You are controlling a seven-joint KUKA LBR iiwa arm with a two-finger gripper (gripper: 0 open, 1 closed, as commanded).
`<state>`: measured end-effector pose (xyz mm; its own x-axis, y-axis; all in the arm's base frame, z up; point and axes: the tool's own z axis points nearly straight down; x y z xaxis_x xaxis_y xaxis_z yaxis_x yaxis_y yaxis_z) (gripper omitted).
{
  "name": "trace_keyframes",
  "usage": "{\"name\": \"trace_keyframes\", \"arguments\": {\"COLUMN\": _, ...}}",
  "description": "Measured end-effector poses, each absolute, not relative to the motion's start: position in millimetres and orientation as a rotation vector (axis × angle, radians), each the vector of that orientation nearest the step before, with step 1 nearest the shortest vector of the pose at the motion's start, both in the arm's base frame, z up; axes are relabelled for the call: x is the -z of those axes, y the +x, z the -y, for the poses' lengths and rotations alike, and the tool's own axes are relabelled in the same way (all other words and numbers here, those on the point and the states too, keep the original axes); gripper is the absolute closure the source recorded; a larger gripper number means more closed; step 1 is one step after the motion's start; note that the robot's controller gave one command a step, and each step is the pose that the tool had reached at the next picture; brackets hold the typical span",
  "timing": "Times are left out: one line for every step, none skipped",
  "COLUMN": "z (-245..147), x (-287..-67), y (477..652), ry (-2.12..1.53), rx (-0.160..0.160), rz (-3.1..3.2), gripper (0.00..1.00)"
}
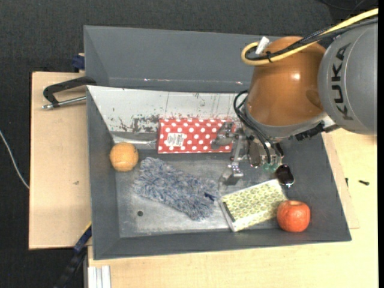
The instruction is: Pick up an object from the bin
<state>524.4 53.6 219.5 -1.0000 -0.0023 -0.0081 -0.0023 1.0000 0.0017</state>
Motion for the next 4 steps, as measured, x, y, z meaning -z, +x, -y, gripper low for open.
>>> {"name": "trace_keyframes", "arguments": {"z": -56.8, "x": -161.3, "y": 553.3, "ry": -0.028, "rx": -0.003, "rz": -3.134, "gripper": 0.00}}
{"name": "trace_keyframes", "arguments": {"z": -58.8, "x": -73.5, "y": 505.3, "ry": -0.338, "rx": -0.003, "rz": -3.121, "gripper": 1.00}}
{"name": "trace_keyframes", "arguments": {"z": -58.8, "x": -73.5, "y": 505.3, "ry": -0.337, "rx": -0.003, "rz": -3.121, "gripper": 1.00}}
{"name": "trace_keyframes", "arguments": {"z": -56.1, "x": -224.8, "y": 499.7, "ry": -0.441, "rx": -0.001, "rz": -3.105, "gripper": 1.00}}
